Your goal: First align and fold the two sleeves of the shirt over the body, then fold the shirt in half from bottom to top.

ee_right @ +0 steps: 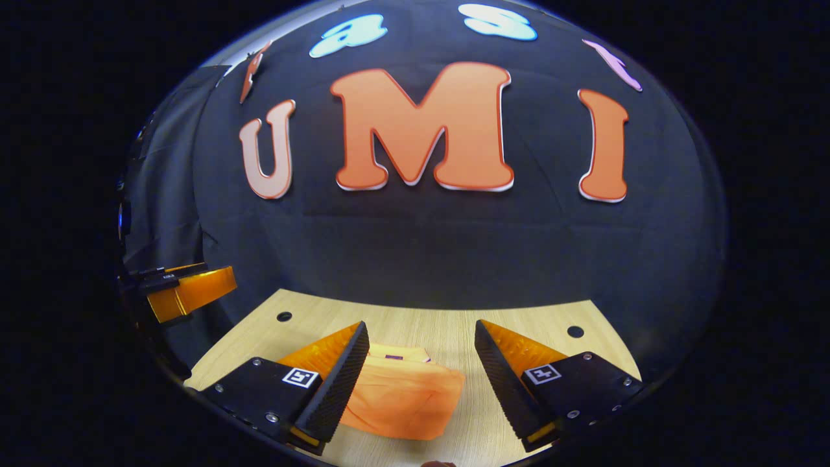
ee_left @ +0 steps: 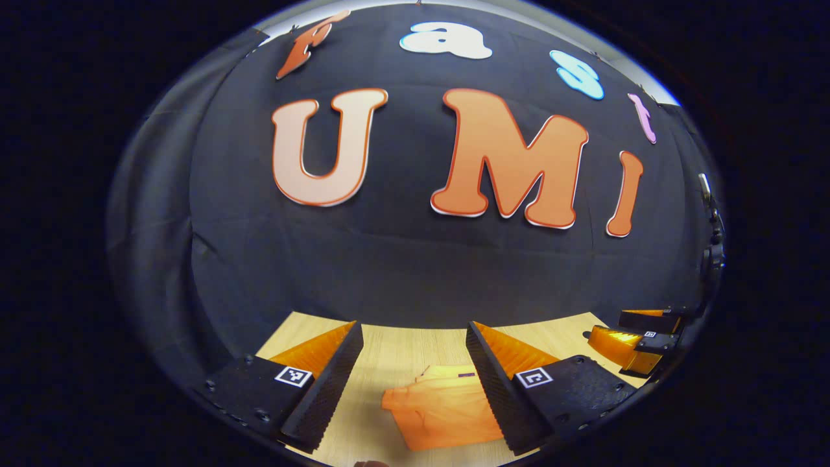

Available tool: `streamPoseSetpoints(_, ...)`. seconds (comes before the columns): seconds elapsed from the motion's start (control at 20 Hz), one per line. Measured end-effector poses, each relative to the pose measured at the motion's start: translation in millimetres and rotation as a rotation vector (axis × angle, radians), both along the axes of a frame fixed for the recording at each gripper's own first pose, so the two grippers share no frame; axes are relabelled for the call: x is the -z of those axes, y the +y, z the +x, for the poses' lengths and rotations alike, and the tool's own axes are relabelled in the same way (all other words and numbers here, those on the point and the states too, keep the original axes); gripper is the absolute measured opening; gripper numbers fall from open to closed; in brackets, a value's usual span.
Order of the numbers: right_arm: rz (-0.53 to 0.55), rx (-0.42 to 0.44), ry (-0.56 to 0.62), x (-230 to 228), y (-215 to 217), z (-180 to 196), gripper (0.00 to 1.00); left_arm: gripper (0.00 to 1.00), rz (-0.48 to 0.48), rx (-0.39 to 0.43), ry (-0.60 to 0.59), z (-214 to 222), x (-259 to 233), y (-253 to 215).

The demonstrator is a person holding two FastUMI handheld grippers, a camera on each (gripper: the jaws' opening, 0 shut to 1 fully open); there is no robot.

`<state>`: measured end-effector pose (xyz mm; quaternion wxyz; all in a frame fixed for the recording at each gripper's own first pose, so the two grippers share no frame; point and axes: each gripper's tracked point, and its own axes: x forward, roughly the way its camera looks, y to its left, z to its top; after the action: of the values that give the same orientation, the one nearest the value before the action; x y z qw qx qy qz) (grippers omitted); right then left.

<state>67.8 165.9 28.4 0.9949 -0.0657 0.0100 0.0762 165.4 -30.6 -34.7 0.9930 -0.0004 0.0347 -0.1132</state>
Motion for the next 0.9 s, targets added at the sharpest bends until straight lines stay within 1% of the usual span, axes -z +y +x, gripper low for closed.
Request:
streamPoseSetpoints(0.15,0.029,-0.024,-0.017,-13,14,-36,0.99,0.98,-0.002,-0.003,-0.01,-29,-10,14)
streamPoseSetpoints(0.3,0.027,-0.024,-0.066,-15,22,-56,0.99,0.98,0.003,-0.012,-0.048,-56,-14,34)
streamPoseSetpoints(0.45,0.038,-0.037,-0.081,-10,33,-71,0.99,0.98,0.001,-0.002,-0.031,-71,-4,47)
streamPoseSetpoints(0.55,0.059,-0.04,-0.074,-2,40,-75,0.99,0.98,-0.008,0.029,-0.023,-76,0,48)
streamPoseSetpoints(0.6,0.061,-0.026,-0.08,0,40,-77,0.99,0.98,0.0,0.045,-0.021,-76,1,50)
streamPoseSetpoints(0.75,0.039,0.004,-0.1,5,44,-84,0.99,0.98,0.025,0.074,-0.036,-72,-5,55)
streamPoseSetpoints(0.9,0.055,0.023,-0.088,10,42,-88,0.99,0.98,0.008,0.106,-0.033,-68,-4,56)
